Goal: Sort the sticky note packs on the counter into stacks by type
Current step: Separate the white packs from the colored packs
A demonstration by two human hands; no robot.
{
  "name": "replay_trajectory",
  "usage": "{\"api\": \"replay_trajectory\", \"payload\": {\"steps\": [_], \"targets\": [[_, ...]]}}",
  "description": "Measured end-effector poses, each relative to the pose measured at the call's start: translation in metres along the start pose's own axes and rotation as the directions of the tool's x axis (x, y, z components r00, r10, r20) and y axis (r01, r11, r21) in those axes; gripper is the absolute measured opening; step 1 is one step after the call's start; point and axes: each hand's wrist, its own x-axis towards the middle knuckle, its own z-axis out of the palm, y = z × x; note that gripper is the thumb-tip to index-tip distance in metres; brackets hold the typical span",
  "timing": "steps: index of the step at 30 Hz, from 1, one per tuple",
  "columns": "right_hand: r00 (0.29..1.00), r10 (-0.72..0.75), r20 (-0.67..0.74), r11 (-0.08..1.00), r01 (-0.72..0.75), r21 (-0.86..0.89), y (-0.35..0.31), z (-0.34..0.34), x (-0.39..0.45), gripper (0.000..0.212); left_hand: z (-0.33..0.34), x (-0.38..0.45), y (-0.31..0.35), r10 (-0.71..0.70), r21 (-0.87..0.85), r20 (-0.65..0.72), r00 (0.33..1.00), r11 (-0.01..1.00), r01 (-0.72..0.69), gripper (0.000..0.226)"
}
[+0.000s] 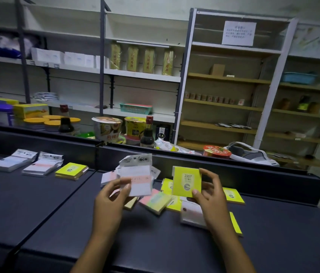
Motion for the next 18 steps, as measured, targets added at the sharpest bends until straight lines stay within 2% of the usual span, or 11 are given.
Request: {"api": "replay_trajectory", "payload": {"steps": [5,11,18], "targets": [[1.0,0.008,0.026,0.999,-0.009,0.036,-0.024,0.048,-0.057,0.057,-0.072,-0.036,0.033,-0.045,-0.037,0.002,0.999,0.998,0.045,0.021],[0.998,0.024,0.057,0.99,-0.031,0.14,-0.059,0.113,-0.121,0.054,-0.166,-0.066,0.084,0.009,0.065,0.007,1.0,0.998,-0.01,0.04],[0.994,0.001,0.11,0.996,-0.01,0.085,-0.099,0.183,-0.189,0.049,-0.265,-0.113,0.141,0.064,0.148,-0.039,0.997,0.987,-0.057,0.048]]}}
